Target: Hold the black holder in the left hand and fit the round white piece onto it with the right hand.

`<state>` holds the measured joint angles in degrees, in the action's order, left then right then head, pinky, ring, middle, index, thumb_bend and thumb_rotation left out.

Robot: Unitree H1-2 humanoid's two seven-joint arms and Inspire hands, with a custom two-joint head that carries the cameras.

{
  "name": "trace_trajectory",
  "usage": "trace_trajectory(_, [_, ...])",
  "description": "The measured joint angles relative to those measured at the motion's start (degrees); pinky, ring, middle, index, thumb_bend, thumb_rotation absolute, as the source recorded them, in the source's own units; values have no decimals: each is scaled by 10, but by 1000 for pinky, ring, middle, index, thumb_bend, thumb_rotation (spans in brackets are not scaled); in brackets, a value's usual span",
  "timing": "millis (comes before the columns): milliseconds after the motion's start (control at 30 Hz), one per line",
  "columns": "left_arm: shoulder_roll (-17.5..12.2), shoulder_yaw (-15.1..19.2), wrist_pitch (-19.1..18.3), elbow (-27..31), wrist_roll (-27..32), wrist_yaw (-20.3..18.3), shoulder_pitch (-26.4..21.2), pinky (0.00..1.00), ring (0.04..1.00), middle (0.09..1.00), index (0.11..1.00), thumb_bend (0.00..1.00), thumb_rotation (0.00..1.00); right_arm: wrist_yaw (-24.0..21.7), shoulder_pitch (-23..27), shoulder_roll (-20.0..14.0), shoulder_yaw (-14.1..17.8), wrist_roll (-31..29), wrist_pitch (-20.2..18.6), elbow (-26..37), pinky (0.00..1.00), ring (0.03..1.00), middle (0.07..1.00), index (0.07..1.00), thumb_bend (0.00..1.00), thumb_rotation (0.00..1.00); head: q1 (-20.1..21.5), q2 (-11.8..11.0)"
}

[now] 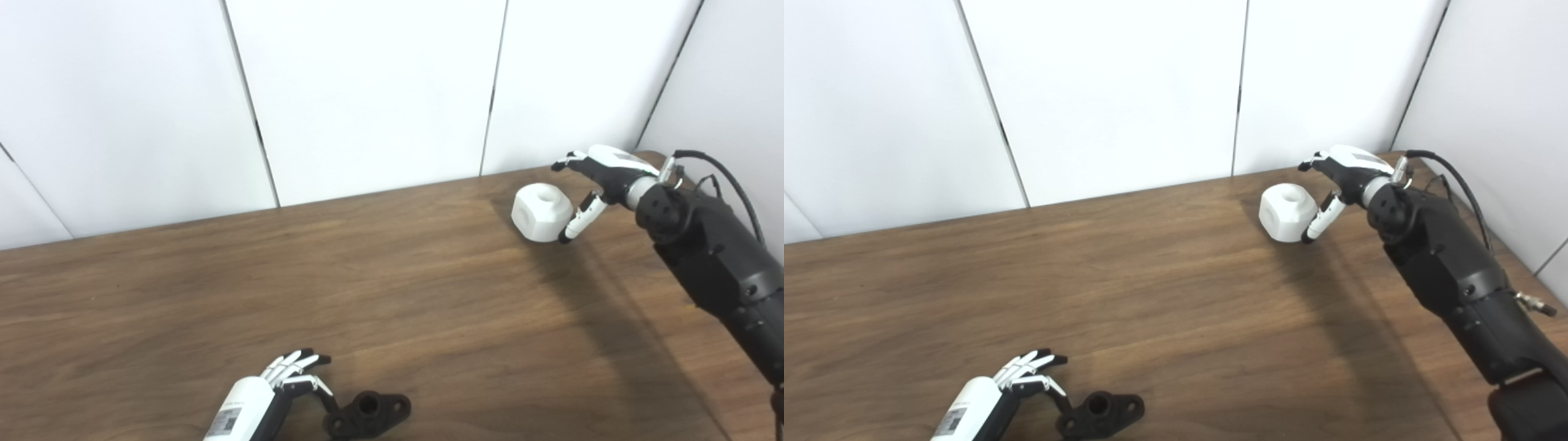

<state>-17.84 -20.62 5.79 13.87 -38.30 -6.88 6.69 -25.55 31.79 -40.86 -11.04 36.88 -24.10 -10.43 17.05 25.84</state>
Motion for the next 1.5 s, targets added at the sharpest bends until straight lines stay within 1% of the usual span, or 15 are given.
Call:
trace_trajectory(233, [0, 0, 0, 0, -1, 0, 0, 916, 925, 858, 491, 502, 46, 1, 17, 3, -13, 3, 1, -19, 1000, 1000, 1000, 908, 901, 151, -1, -1])
trace_trajectory(367, [0, -1, 1, -2, -1, 0, 0, 926, 927, 860, 491, 499, 50, 2, 19, 4, -17, 3, 3, -25, 1000, 1000, 1000, 897, 910, 148, -14, 1])
trace_trajectory(567, [1, 0, 7, -7, -1, 4, -2, 909, 919, 853, 491, 501, 51, 8, 22, 6, -21, 3, 15, -44, 1000, 1000, 1000, 884, 906, 161, -15, 1])
trace_trajectory(967, [2, -1, 8, -8, -1, 8, -2, 908, 920, 855, 491, 501, 50, 8, 34, 8, -35, 3, 15, -48, 1000, 1000, 1000, 810, 892, 176, -12, 4])
trace_trajectory(1267, [2, -1, 8, -8, -1, 9, -2, 902, 917, 853, 491, 501, 49, 8, 34, 8, -36, 4, 15, -48, 1000, 1000, 1000, 755, 880, 164, -12, 6])
trace_trajectory(1500, [2, -1, 9, -10, -1, 14, -1, 901, 916, 851, 491, 502, 48, 8, 34, 8, -36, 3, 15, -48, 1000, 1000, 997, 752, 876, 171, -14, 6])
